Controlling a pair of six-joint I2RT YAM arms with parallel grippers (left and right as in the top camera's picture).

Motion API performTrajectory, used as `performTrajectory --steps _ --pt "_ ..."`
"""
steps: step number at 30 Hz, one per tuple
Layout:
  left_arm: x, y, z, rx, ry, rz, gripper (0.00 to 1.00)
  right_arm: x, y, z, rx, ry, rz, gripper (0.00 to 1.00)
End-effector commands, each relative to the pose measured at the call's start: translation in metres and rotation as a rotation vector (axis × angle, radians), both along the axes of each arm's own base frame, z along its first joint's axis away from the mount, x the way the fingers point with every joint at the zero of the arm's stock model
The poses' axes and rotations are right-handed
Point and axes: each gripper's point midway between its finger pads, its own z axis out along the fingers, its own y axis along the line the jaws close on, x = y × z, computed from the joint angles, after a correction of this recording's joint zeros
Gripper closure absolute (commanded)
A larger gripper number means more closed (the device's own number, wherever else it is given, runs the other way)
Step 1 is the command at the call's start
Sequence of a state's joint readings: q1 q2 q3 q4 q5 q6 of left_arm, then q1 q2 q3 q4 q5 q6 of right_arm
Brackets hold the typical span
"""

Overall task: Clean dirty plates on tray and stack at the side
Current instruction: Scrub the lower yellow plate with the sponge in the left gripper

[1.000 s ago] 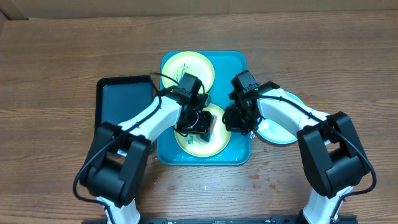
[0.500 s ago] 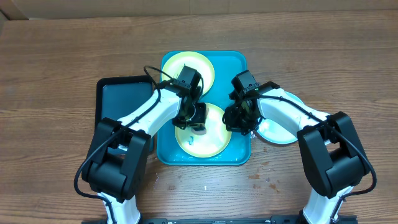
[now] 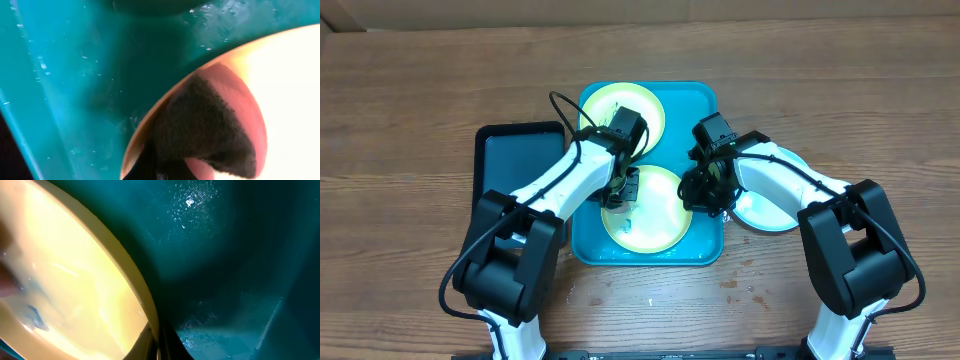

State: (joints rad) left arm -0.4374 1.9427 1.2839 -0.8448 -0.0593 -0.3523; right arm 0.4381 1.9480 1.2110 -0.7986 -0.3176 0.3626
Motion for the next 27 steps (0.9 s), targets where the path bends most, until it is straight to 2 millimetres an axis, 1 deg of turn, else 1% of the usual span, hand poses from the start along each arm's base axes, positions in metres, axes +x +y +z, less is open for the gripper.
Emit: performTrajectory --steps 1,2,3,5,7,9,11,12,13,15,18,20,22,23,27 --pt "-0.017 -0.043 -0.009 -0.261 0.114 -0.095 0.96 0.0 -0.02 -0.021 -0.096 0.016 -0.025 0.96" --pt "-0.021 -0.06 -0.004 -0.362 0.134 -0.116 0.96 0.0 -0.019 -0.021 -0.095 0.016 -0.024 0.96" --pt "-0.024 -0.073 0.001 -0.431 0.148 -0.128 0.96 0.0 -0.02 -0.021 -0.095 0.016 -0.024 0.96" --pt "-0.03 -0.089 0.006 -0.504 0.168 -0.152 0.96 0.0 -0.019 -0.021 -0.095 0.017 -0.025 0.96" --pt "-0.038 -0.097 0.008 -0.519 0.19 -0.17 0.96 0.0 -0.019 -0.02 -0.095 0.016 -0.025 0.96" --pt "-0.049 -0.1 0.007 -0.507 0.221 -0.197 0.96 0.0 -0.02 -0.021 -0.096 0.016 -0.025 0.96" --pt "-0.06 -0.1 0.006 -0.488 0.247 -0.234 0.96 0.0 -0.019 -0.02 -0.095 0.016 -0.025 0.96" --pt "-0.064 -0.097 0.005 -0.463 0.258 -0.24 0.96 0.0 -0.02 -0.021 -0.095 0.016 -0.025 0.96" --pt "-0.066 -0.092 0.002 -0.425 0.264 -0.237 0.96 0.0 -0.019 -0.02 -0.095 0.016 -0.025 0.96" --pt "-0.066 -0.074 -0.005 -0.317 0.262 -0.209 0.96 0.0 -0.019 -0.02 -0.095 0.016 -0.025 0.96" --pt "-0.06 -0.033 -0.015 -0.082 0.221 -0.103 0.96 0.0 -0.019 -0.021 -0.095 0.017 -0.025 0.96" --pt "-0.052 -0.005 -0.017 0.075 0.167 -0.04 0.96 0.0 -0.019 -0.021 -0.095 0.017 -0.025 0.96" --pt "-0.042 0.021 -0.015 0.223 0.095 0.012 0.96 0.0 -0.019 -0.021 -0.095 0.017 -0.025 0.96" --pt "-0.038 0.031 -0.014 0.277 0.062 0.026 0.96 0.0 -0.019 -0.021 -0.095 0.017 -0.025 0.96" --pt "-0.019 0.056 -0.002 0.437 -0.049 0.028 0.96 0.0 -0.019 -0.02 -0.095 0.017 -0.025 0.96"
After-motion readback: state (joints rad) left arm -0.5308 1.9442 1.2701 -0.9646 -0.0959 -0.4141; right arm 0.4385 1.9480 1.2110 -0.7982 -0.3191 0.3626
